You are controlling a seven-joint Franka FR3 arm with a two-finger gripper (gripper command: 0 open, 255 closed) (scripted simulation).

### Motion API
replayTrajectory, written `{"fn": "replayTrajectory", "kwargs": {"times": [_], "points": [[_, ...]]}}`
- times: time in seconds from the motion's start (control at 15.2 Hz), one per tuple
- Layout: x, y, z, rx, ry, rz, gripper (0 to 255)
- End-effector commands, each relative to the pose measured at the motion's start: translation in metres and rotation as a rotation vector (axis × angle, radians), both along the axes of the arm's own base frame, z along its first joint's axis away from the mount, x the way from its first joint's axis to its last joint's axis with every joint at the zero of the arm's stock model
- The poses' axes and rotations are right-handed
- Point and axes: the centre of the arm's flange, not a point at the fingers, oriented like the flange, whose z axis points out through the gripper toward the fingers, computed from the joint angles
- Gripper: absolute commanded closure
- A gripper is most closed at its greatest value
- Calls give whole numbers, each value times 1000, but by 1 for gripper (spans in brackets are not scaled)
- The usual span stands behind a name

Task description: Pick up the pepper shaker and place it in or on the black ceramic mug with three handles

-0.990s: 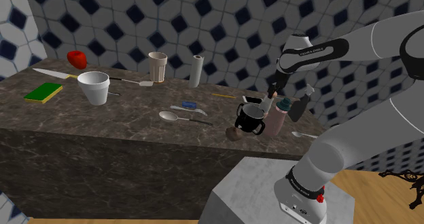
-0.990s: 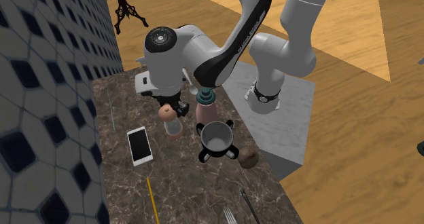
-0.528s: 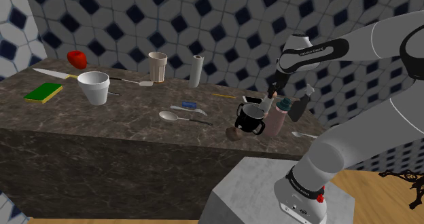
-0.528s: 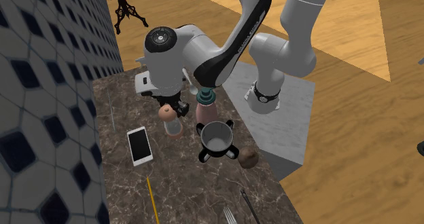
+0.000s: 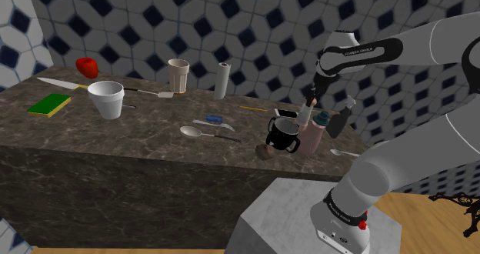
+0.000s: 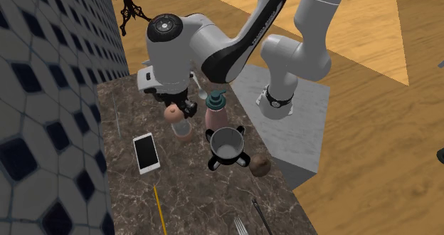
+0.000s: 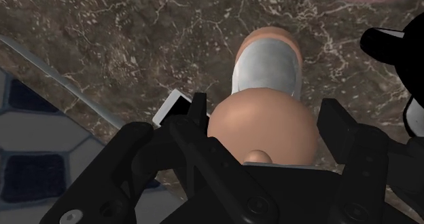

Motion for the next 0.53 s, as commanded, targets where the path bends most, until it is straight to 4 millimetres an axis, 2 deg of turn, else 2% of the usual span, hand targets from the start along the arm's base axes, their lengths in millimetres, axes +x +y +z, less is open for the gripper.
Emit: {"fn": "replayTrajectory", "kwargs": {"times": [0.0,0.46], "points": [[0,0,10,0,0,0,255],[0,0,47,0,0,0,255]]}}
